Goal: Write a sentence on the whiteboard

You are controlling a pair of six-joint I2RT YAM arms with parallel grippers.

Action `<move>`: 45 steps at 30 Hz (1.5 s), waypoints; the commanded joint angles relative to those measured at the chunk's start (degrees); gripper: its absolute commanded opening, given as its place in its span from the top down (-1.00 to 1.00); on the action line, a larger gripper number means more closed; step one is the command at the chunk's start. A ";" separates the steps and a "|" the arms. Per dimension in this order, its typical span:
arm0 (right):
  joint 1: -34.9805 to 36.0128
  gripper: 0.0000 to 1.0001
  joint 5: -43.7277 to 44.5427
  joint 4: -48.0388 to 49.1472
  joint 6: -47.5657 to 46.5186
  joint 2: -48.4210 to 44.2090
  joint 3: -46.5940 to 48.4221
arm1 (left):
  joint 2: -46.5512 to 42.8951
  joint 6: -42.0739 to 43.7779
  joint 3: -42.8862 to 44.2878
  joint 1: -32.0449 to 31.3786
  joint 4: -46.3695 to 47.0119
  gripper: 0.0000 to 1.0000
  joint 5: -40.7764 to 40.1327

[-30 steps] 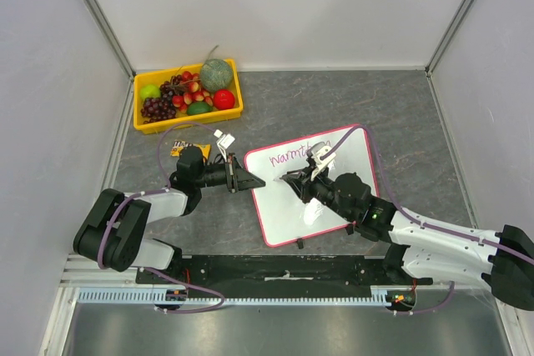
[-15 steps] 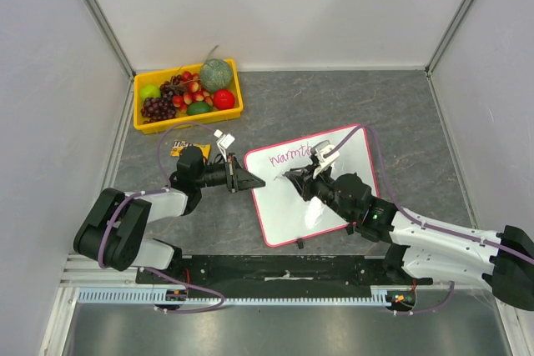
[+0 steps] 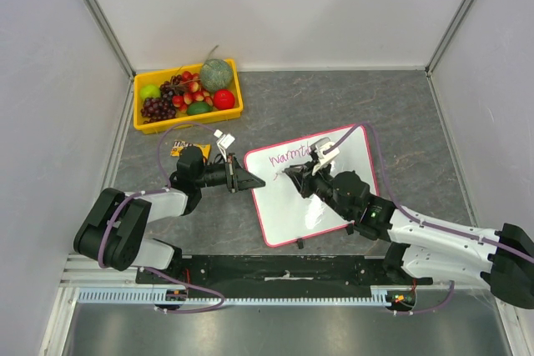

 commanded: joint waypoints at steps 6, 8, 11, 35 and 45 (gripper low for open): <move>-0.23 1.00 -0.81 -2.06 -0.33 1.65 1.62 | 1.73 12.49 -0.82 -0.67 -2.03 0.96 -0.75; -0.14 1.00 -0.82 -2.41 -0.06 1.48 1.27 | 1.82 12.49 -0.74 -0.67 -1.94 0.96 -0.75; -0.23 1.00 -1.17 -3.29 0.29 0.69 0.83 | 1.73 12.49 -0.82 -0.67 -1.94 0.96 -0.75; -0.14 1.00 0.59 -6.81 2.58 -2.48 -2.60 | 1.82 12.58 -0.82 -0.67 -2.03 0.96 -0.92; -0.14 1.00 3.22 -6.89 2.14 -1.69 -0.58 | 1.73 12.66 -0.91 -0.67 -2.03 0.96 -0.92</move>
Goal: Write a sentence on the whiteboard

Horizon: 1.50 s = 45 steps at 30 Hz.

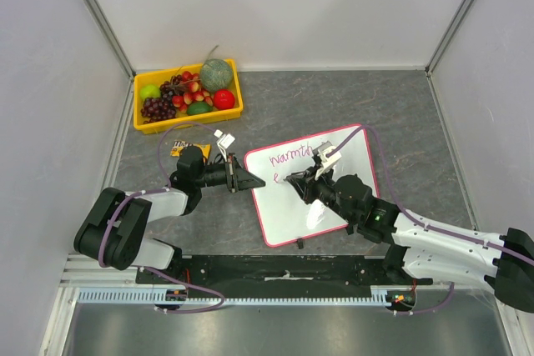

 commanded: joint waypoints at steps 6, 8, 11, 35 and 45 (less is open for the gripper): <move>-0.14 1.00 6.75 -3.77 -1.62 0.56 1.72 | 1.47 12.57 -0.93 -0.67 -2.09 0.96 -1.03; -0.14 1.00 6.84 -3.77 -1.71 0.56 1.98 | 1.56 12.57 -0.93 -0.67 -2.09 0.96 -0.95; -0.14 1.00 6.84 -3.42 -1.89 0.56 2.33 | 1.56 12.57 -0.85 -0.58 -2.09 0.96 -0.95; -0.14 1.00 5.96 0.36 -1.36 1.35 5.24 | 1.91 12.57 -0.84 -0.67 -2.09 0.96 -0.68; -0.14 1.00 7.98 -1.57 -1.01 0.12 3.39 | 1.91 12.57 -0.76 -0.67 -2.09 0.96 -0.68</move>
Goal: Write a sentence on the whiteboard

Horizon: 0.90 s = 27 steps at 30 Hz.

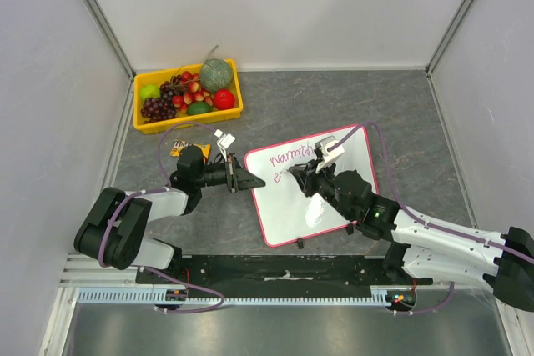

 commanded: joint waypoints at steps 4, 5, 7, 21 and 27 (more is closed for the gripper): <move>-0.08 1.00 2.01 -1.62 -0.11 -0.99 -0.57 | 1.80 12.55 -0.87 -0.67 -2.31 0.96 -0.99; -0.08 1.00 1.66 -1.71 -0.03 -1.08 -0.75 | 1.71 12.55 -0.87 -0.58 -2.31 0.96 -1.07; -0.08 1.00 1.40 -2.23 0.06 -1.34 -1.10 | 1.80 12.55 -0.87 -0.76 -2.31 0.96 -0.99; -0.08 1.00 -1.42 -4.52 1.47 -3.81 -3.65 | 1.71 12.46 -0.87 -0.67 -2.23 0.96 -1.07; -0.08 1.00 -0.10 -4.44 1.64 -3.90 -4.17 | 1.71 12.46 -0.87 -0.67 -2.23 0.96 -1.07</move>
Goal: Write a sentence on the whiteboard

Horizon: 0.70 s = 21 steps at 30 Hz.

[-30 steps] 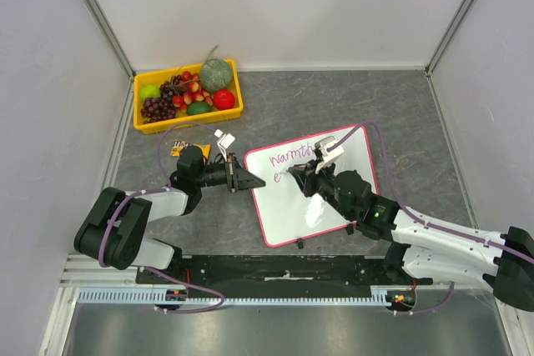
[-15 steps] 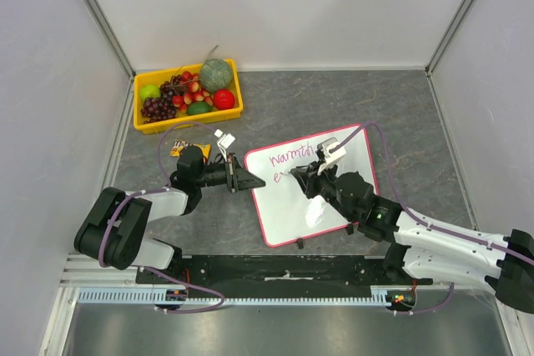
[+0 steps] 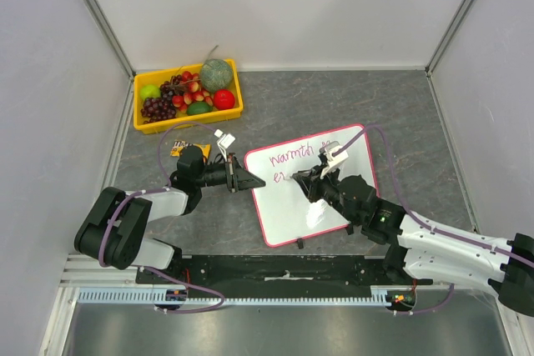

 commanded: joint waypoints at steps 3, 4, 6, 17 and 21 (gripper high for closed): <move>-0.08 1.00 3.71 -2.01 -0.19 0.33 -0.30 | 1.69 12.46 -0.91 -0.69 -2.18 0.96 -0.99; -0.08 1.00 4.33 -2.01 -0.28 0.59 -0.04 | 1.69 12.46 -0.91 -0.60 -2.18 0.96 -0.99; -0.08 1.00 5.29 -1.66 -0.54 0.85 0.57 | 1.78 12.46 -0.91 -0.69 -2.18 0.96 -1.07; -0.08 1.00 9.25 -1.66 -1.60 2.52 3.39 | 1.60 12.46 -1.00 -0.69 -2.27 0.96 -0.99; -0.16 1.00 9.61 -0.61 -1.34 2.96 3.74 | 1.52 12.46 -1.00 -0.60 -2.27 0.96 -0.90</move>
